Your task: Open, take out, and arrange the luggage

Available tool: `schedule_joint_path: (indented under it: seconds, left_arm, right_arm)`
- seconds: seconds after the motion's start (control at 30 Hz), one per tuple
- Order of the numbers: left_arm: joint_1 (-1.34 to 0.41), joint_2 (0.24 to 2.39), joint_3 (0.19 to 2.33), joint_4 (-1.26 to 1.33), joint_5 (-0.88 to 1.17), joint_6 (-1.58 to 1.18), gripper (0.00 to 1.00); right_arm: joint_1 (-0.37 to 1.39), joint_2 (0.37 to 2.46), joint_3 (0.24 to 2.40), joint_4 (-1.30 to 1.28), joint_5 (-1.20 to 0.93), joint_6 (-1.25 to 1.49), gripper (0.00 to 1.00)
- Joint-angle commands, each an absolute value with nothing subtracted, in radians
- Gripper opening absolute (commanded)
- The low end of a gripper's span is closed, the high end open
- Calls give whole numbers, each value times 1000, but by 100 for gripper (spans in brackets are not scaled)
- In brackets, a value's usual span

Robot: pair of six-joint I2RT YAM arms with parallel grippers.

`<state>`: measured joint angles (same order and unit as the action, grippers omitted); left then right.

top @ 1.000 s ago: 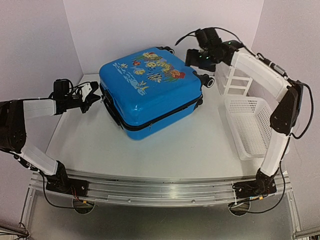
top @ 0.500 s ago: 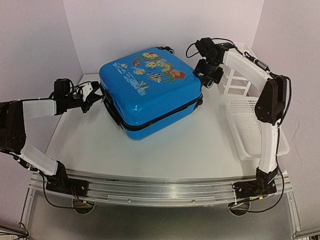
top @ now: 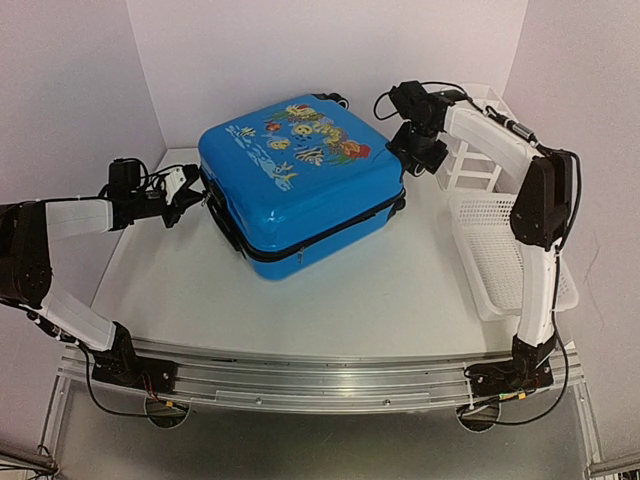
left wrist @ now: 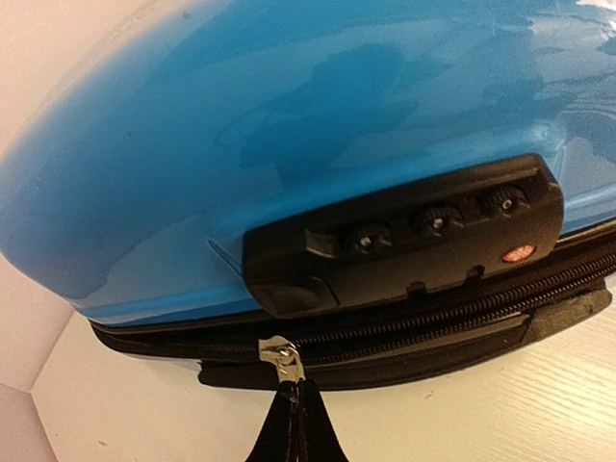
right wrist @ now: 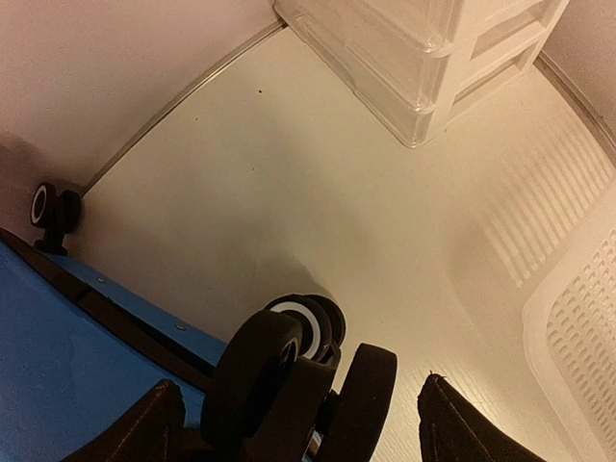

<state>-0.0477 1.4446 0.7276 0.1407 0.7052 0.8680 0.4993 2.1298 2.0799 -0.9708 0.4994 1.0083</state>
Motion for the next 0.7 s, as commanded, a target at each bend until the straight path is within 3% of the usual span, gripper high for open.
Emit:
schedule_joint_path:
  seconds: [0.0,0.1,0.23,0.67]
  left_arm:
    - [-45,1465,830,-83,725,918,18]
    - [-40,1487,854,-136,733,892,41]
    - [-11,1561,939,-232,736,844,53]
    - [-53,1726,1147,-431,759,948,51]
  right_arm:
    - [510,2140,2020,-1019,473,1030,79]
    - [510,2150,2010,-1001,435,1024,79]
    - [510,2137,1987,-962,424,1009,78]
    - [510,2125,1955,-895,391,959,69]
